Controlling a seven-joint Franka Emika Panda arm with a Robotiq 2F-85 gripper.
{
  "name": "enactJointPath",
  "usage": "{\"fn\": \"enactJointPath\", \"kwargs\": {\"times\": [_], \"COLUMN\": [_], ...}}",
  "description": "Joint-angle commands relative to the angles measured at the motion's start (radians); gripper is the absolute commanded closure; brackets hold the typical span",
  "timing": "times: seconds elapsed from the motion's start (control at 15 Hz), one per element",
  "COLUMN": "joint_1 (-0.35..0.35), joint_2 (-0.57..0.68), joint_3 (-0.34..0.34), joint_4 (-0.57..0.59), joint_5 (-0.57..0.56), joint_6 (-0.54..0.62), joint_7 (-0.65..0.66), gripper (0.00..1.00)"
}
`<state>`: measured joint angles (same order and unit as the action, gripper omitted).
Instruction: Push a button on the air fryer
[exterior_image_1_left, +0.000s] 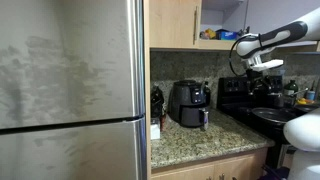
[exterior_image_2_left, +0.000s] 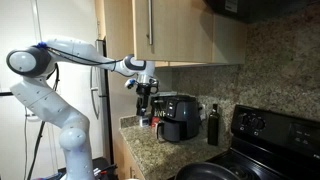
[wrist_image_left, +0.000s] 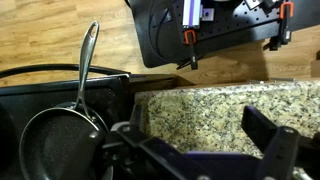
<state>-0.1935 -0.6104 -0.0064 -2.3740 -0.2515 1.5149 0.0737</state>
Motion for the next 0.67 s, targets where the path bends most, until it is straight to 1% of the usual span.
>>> {"fn": "enactJointPath", "kwargs": {"times": [0.0, 0.33, 0.4, 0.47, 0.6], "joint_1": [0.031, 0.031, 0.047, 0.083, 0.149], "joint_2": [0.001, 0.001, 0.004, -0.006, -0.042], "joint_3": [-0.024, -0.024, -0.022, -0.014, 0.021], "joint_4": [0.002, 0.002, -0.004, -0.011, -0.025], "joint_5": [-0.010, -0.010, -0.006, 0.017, 0.051], "joint_6": [-0.006, -0.006, 0.010, 0.024, 0.033], "joint_7": [0.013, 0.013, -0.009, -0.045, -0.067], "gripper": [0.00, 0.00, 0.00, 0.00, 0.00]}}
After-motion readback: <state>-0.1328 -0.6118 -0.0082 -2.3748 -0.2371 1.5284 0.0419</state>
